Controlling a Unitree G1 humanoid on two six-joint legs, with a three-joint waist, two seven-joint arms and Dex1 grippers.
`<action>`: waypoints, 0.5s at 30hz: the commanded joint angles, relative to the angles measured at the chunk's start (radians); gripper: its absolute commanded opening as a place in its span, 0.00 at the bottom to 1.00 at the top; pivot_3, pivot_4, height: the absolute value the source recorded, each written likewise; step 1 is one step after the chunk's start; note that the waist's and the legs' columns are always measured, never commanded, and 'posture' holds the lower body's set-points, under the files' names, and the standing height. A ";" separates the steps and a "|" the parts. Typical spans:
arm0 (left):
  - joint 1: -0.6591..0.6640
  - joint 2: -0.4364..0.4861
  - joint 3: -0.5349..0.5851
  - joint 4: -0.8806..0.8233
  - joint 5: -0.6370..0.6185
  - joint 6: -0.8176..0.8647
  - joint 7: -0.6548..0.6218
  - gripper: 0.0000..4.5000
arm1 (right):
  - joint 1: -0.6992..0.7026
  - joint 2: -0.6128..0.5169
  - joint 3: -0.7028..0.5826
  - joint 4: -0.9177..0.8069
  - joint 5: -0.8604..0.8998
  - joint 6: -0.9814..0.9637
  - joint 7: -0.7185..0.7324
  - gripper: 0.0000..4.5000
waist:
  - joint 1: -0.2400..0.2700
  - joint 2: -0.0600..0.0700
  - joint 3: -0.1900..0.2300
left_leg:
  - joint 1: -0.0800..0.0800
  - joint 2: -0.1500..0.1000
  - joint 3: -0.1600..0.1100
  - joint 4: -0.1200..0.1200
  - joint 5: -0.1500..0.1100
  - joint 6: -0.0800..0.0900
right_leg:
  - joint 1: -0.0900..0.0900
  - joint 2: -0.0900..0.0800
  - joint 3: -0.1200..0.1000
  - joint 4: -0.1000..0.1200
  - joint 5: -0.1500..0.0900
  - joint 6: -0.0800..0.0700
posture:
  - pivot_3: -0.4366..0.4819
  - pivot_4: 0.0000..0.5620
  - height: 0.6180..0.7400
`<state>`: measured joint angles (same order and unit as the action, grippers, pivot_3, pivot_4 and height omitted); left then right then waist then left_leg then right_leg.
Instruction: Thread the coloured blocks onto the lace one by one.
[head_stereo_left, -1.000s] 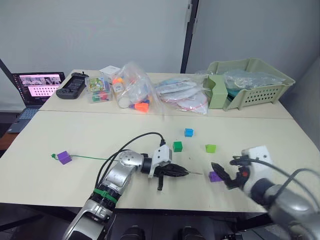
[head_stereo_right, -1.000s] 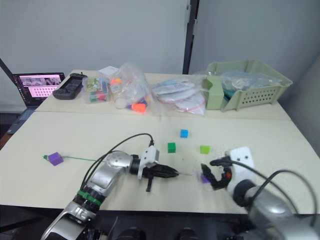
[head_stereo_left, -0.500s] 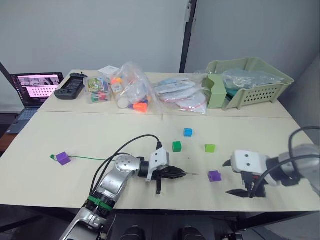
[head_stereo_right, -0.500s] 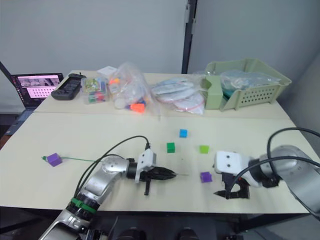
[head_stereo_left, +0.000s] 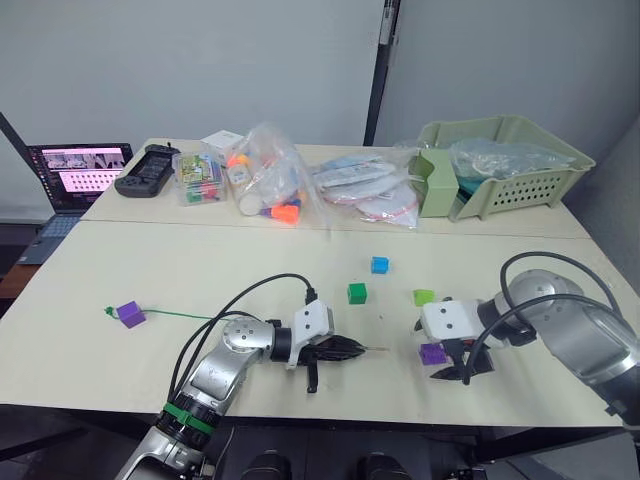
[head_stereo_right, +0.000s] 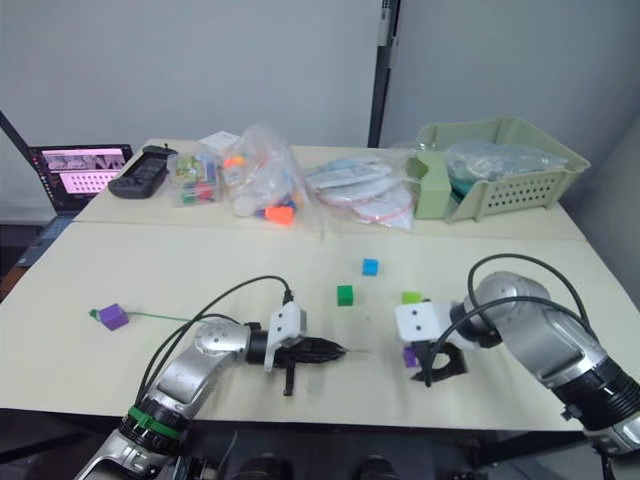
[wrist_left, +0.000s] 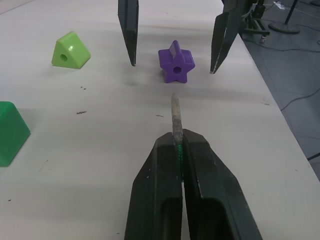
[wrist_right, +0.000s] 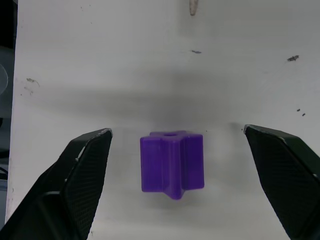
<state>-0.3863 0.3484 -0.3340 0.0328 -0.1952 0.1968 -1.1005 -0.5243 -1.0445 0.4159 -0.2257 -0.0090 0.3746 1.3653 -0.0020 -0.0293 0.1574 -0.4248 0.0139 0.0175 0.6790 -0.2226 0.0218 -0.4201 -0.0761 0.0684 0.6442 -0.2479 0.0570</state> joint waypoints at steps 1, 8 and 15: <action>-0.009 0.000 0.005 -0.041 -0.013 0.000 0.006 0.00 | -0.008 0.000 -0.010 -0.015 -0.030 0.027 0.000 0.72 | 0.000 0.000 0.000 | 0.000 0.000 0.000 0.000 0.000 0.000 | 0.000 0.000 0.000 0.000 0.000 0.000 | 0.48 0.27 0.95; -0.022 -0.008 0.005 -0.029 -0.015 -0.005 0.004 0.00 | 0.007 -0.002 -0.013 -0.025 -0.057 0.083 -0.010 0.29 | 0.001 0.000 0.000 | 0.000 0.000 0.000 0.000 0.000 0.000 | 0.000 0.000 0.000 0.001 0.000 0.000 | 0.48 0.27 0.95; -0.050 -0.045 -0.011 0.003 0.003 -0.021 0.022 0.00 | 0.009 0.028 -0.043 -0.082 -0.029 0.184 -0.037 0.29 | 0.003 0.000 0.000 | 0.000 0.000 0.000 0.001 0.000 0.000 | 0.000 0.000 0.000 0.001 0.000 0.000 | 0.48 0.27 0.95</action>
<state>-0.4221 0.3140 -0.3378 0.0436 -0.1935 0.1937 -1.0863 -0.5140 -1.0190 0.4050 -0.2752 -0.0542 0.5326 1.3386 0.0011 -0.0293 0.1573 -0.4244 0.0138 0.0179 0.6797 -0.2226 0.0217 -0.4199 -0.0758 0.0684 0.6455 -0.2478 0.0569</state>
